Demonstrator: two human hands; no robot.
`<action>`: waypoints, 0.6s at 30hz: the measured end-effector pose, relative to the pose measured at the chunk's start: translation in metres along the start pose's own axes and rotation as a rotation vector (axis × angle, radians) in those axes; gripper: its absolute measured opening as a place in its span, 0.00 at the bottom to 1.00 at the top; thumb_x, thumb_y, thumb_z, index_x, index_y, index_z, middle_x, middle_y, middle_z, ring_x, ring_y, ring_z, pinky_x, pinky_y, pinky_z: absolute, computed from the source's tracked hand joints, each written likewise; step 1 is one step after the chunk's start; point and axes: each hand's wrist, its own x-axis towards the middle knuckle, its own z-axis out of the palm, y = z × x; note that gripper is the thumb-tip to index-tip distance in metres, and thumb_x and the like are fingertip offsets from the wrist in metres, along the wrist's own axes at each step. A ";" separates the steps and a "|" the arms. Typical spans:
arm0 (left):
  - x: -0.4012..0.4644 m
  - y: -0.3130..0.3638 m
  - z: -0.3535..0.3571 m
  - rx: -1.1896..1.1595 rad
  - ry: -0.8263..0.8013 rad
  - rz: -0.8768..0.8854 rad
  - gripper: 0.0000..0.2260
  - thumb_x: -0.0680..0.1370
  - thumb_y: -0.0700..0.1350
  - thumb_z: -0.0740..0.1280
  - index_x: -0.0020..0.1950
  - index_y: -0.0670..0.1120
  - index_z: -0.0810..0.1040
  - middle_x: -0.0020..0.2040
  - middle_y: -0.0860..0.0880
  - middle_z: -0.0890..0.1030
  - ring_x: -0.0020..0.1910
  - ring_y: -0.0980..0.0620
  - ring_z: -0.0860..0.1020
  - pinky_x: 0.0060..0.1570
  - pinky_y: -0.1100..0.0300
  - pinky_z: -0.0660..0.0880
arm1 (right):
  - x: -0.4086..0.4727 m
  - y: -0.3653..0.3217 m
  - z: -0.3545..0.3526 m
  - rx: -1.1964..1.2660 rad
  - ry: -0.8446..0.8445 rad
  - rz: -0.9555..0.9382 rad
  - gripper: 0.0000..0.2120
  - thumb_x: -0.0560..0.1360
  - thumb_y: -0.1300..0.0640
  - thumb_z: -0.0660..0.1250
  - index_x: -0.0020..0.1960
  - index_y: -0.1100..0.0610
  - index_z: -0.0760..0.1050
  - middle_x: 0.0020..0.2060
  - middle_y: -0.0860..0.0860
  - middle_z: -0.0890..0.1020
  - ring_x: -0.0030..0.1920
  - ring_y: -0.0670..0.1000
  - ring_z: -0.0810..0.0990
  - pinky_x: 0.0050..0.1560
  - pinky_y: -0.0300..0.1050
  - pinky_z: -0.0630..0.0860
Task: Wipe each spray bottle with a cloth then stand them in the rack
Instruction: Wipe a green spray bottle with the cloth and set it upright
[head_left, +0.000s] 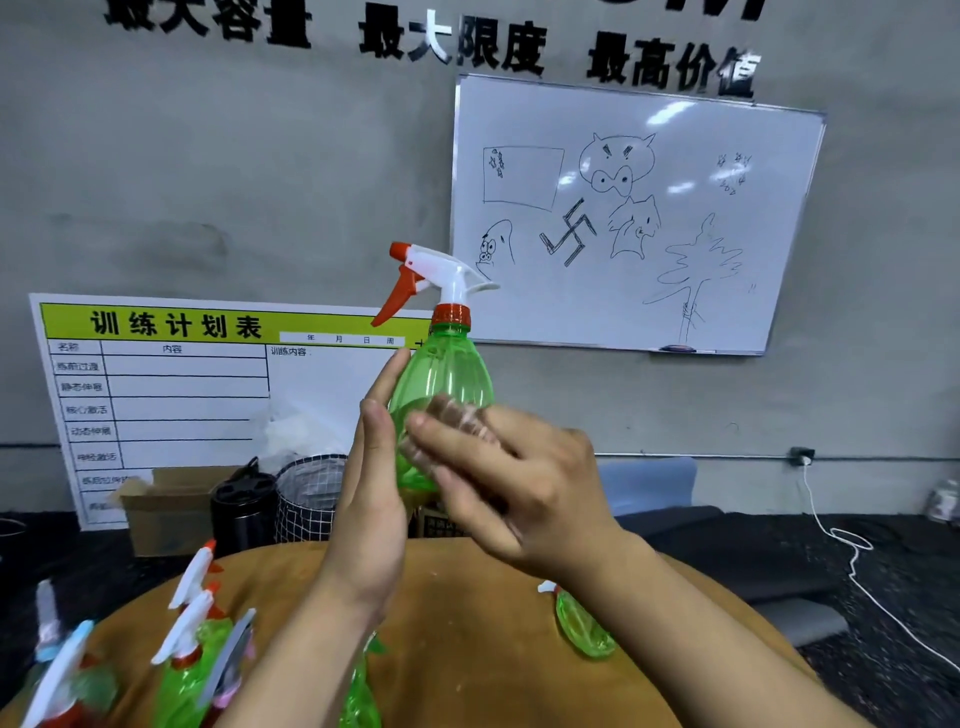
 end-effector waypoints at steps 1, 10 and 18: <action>-0.001 0.001 -0.001 -0.005 0.002 -0.005 0.33 0.75 0.78 0.60 0.77 0.67 0.71 0.76 0.49 0.77 0.75 0.45 0.76 0.77 0.36 0.67 | -0.006 -0.002 0.000 -0.019 -0.025 -0.062 0.14 0.83 0.51 0.66 0.65 0.49 0.84 0.45 0.51 0.84 0.41 0.52 0.83 0.33 0.49 0.76; -0.029 -0.027 -0.007 0.075 0.028 -0.010 0.30 0.76 0.77 0.63 0.76 0.69 0.72 0.81 0.54 0.71 0.82 0.44 0.67 0.80 0.34 0.61 | -0.003 0.001 -0.005 0.238 0.193 0.461 0.17 0.83 0.52 0.64 0.71 0.51 0.78 0.60 0.48 0.85 0.55 0.49 0.85 0.52 0.51 0.81; -0.048 -0.052 -0.012 -0.023 0.056 -0.115 0.31 0.77 0.75 0.65 0.78 0.66 0.71 0.81 0.53 0.72 0.81 0.43 0.68 0.79 0.33 0.62 | -0.048 -0.008 0.014 0.210 -0.066 0.343 0.15 0.83 0.52 0.65 0.67 0.52 0.83 0.47 0.51 0.83 0.42 0.50 0.82 0.40 0.48 0.79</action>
